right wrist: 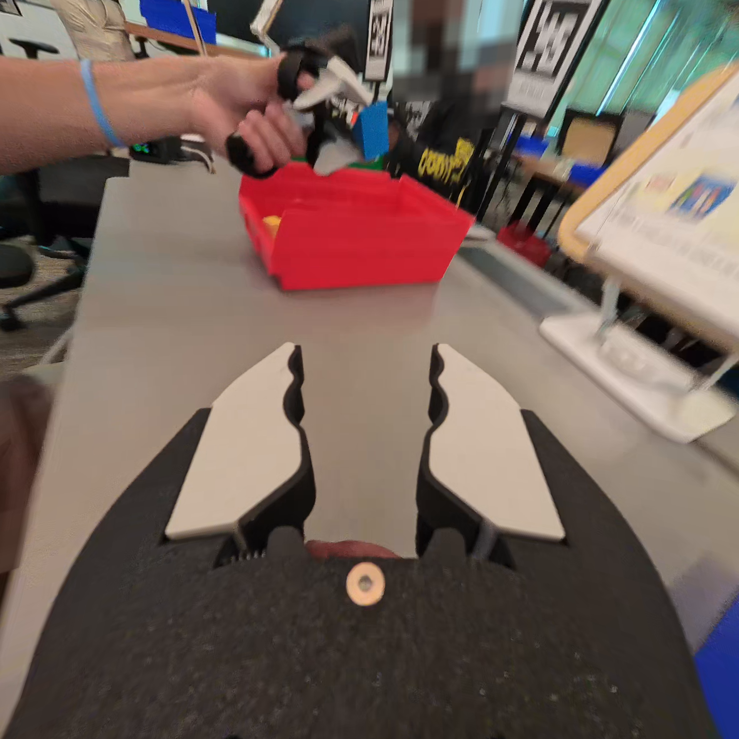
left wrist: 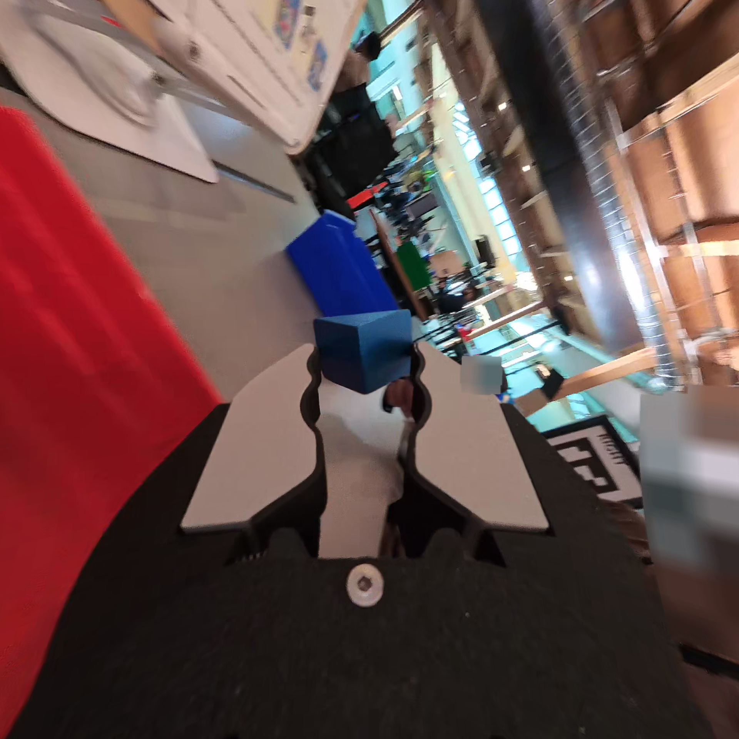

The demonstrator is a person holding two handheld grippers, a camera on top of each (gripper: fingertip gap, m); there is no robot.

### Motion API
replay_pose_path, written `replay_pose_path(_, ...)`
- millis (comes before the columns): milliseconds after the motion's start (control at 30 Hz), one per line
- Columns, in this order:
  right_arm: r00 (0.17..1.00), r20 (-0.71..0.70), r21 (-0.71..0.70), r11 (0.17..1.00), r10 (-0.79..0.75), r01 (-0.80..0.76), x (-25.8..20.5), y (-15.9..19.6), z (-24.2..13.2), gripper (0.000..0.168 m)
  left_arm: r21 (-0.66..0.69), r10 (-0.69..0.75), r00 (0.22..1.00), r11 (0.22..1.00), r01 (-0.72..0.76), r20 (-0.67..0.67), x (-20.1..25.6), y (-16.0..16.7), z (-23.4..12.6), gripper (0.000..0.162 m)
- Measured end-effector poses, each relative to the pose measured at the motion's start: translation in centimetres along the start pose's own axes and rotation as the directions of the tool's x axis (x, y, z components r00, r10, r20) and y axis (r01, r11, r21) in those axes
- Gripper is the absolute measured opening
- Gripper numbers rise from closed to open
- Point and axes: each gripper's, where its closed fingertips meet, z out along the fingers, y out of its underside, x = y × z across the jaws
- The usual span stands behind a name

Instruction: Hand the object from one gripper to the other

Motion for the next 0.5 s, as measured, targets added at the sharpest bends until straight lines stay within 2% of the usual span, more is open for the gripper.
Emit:
replay_pose_path(100, 0.993, 0.023, 0.007, 0.994, -0.113, 0.112, 1.6, -3.1, 3.6, 0.06, 0.009, -0.066, 0.989, 0.998, 0.067, -0.129, 3.3, 1.5, 4.2, 0.042)
replay_pose_path(233, 0.985, 0.091, 0.072, 0.988, -0.144, 0.138, 1.8, -7.0, 7.2, 0.059, -0.076, -0.128, 0.953, 0.991, 0.111, -0.274, 6.9, 4.7, 9.4, 0.043)
replay_pose_path(367, 0.984, 0.128, 0.165, 0.981, -0.128, 0.106, 1.6, -9.4, 7.9, 0.052, -0.149, -0.164, 0.923, 0.982, 0.118, -0.349, 8.7, 7.1, 12.4, 0.042)
replay_pose_path(500, 0.983, 0.132, 0.177, 0.979, -0.125, 0.101, 1.9, -9.6, 7.2, 0.047, -0.184, -0.18, 0.908, 0.976, 0.117, -0.378, 9.2, 8.3, 13.7, 0.043)
